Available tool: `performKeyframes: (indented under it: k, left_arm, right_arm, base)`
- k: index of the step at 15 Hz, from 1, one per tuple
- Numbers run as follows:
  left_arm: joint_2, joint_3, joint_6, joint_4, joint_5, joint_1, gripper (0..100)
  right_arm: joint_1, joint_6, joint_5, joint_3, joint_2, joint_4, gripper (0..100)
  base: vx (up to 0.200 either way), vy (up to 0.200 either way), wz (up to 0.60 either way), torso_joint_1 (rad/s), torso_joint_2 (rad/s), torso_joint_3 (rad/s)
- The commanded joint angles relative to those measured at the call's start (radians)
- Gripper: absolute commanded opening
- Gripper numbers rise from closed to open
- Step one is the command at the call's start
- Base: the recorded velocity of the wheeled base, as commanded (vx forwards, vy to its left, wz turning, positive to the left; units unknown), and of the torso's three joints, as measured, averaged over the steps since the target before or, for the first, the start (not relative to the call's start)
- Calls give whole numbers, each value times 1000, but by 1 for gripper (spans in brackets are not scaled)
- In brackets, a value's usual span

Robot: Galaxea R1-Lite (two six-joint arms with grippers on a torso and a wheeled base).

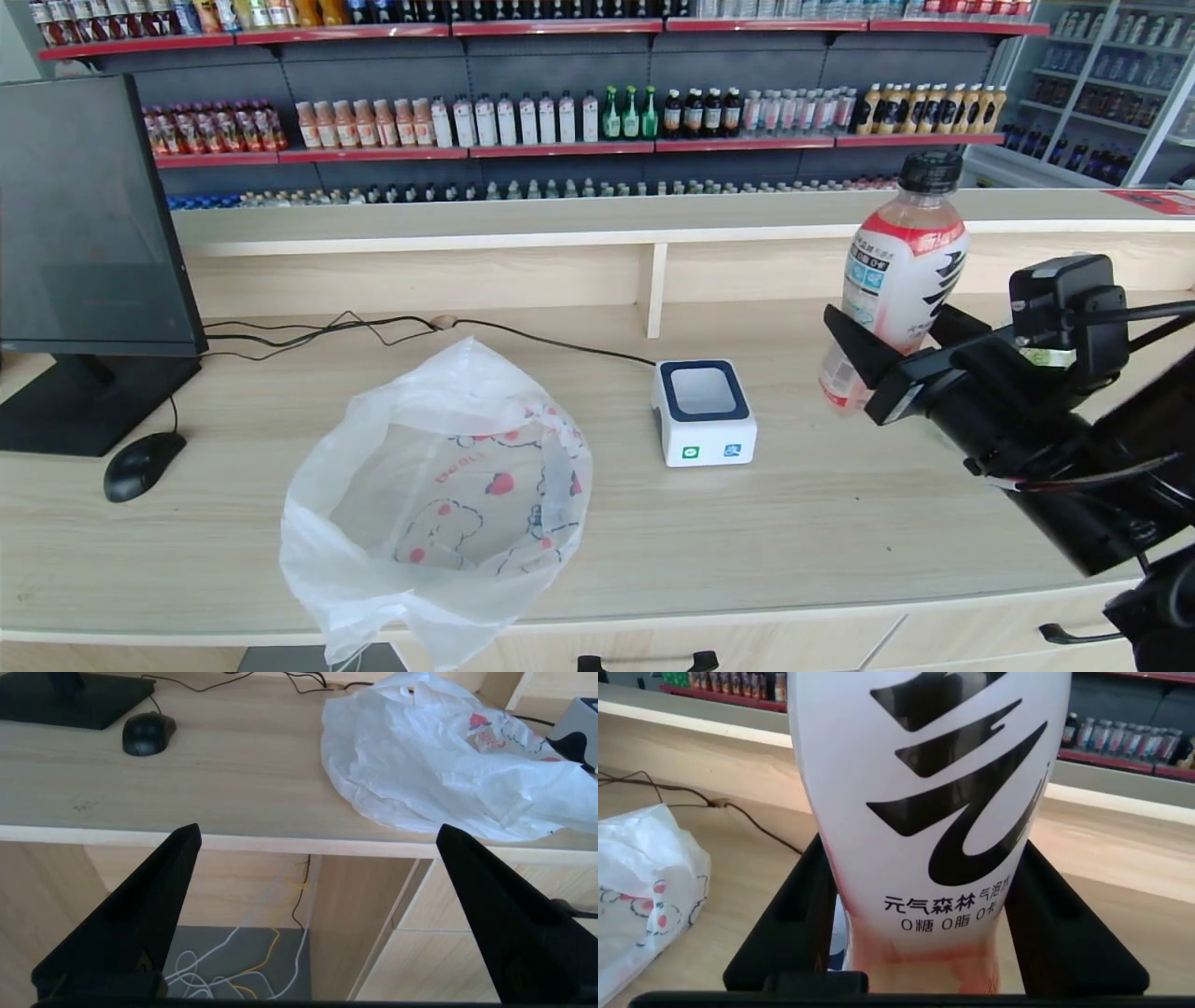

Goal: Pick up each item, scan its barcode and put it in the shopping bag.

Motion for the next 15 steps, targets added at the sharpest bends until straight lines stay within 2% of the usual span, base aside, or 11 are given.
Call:
performKeyframes:
  k: [1, 5, 7, 10, 12, 15]
  left_arm:
    - [0, 0, -1, 0, 0, 0, 100]
    - [0, 0, 1, 0, 0, 0, 100]
    - [0, 0, -1, 0, 0, 0, 100]
    - [0, 0, -1, 0, 0, 0, 100]
    - [0, 0, -1, 0, 0, 0, 100]
    - [0, 0, -1, 0, 0, 0, 100]
  right_arm:
    - [-12, 3, 0, -130, 148, 0, 0]
    - [-7, -6, 0, -338, 279, 0, 0]
    - [-7, -5, 15, -358, 299, 0, 0]
    - [-9, -11, 101, -361, 311, 0, 0]
    - [-10, -80, 216, -378, 322, 0, 0]
    - [-69, -319, 491, -392, 322, 0, 0]
  base:
    - [0, 0, 0, 0, 0, 0]
    - [0, 0, 0, 0, 0, 0]
    - [0, 0, 0, 0, 0, 0]
    - [0, 0, 0, 0, 0, 0]
    - [0, 0, 0, 0, 0, 0]
    - [0, 0, 0, 0, 0, 0]
